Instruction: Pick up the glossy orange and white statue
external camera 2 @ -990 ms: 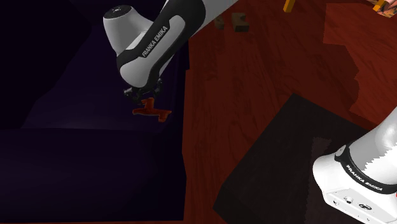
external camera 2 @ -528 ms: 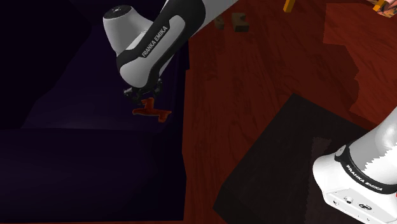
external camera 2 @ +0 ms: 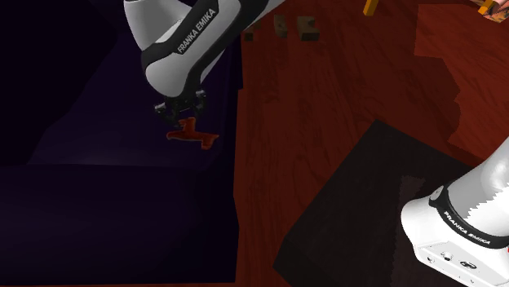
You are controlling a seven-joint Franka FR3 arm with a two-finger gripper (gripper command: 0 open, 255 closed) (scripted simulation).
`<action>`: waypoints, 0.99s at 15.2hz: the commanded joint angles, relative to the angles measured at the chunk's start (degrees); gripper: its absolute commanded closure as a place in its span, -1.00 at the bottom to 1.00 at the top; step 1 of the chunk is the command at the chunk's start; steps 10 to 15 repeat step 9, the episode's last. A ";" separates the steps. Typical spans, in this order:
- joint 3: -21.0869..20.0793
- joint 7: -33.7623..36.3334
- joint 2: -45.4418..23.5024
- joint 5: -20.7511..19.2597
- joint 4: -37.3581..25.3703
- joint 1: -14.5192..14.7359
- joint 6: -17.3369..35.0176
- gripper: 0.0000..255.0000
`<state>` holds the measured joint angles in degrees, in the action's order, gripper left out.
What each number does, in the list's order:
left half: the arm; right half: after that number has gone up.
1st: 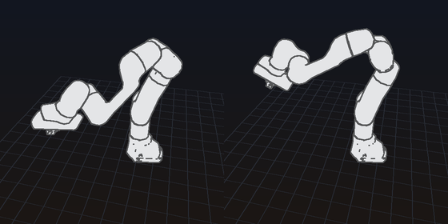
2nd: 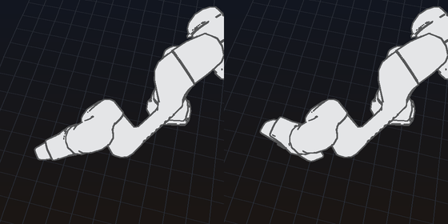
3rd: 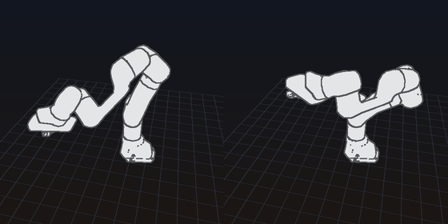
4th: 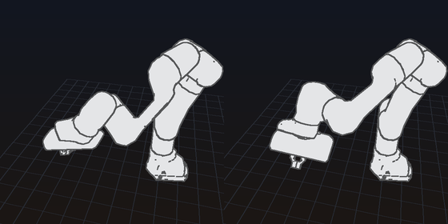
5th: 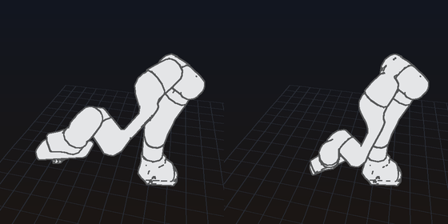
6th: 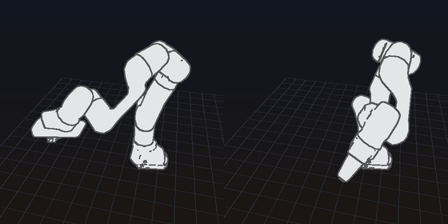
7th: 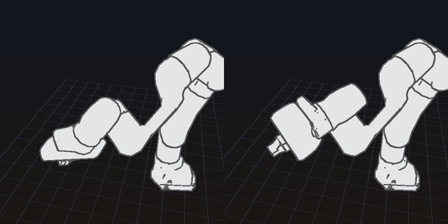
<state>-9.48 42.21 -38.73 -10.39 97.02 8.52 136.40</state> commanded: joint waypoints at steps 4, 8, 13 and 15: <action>-0.44 -0.36 2.47 0.54 -0.05 -0.27 -2.52 1.00; -0.70 -0.61 4.01 0.89 -0.18 -0.44 -4.17 1.00; -0.70 -0.61 4.01 0.89 -0.19 -0.44 -4.18 1.00; -0.70 -0.61 4.01 0.89 -0.19 -0.44 -4.18 1.00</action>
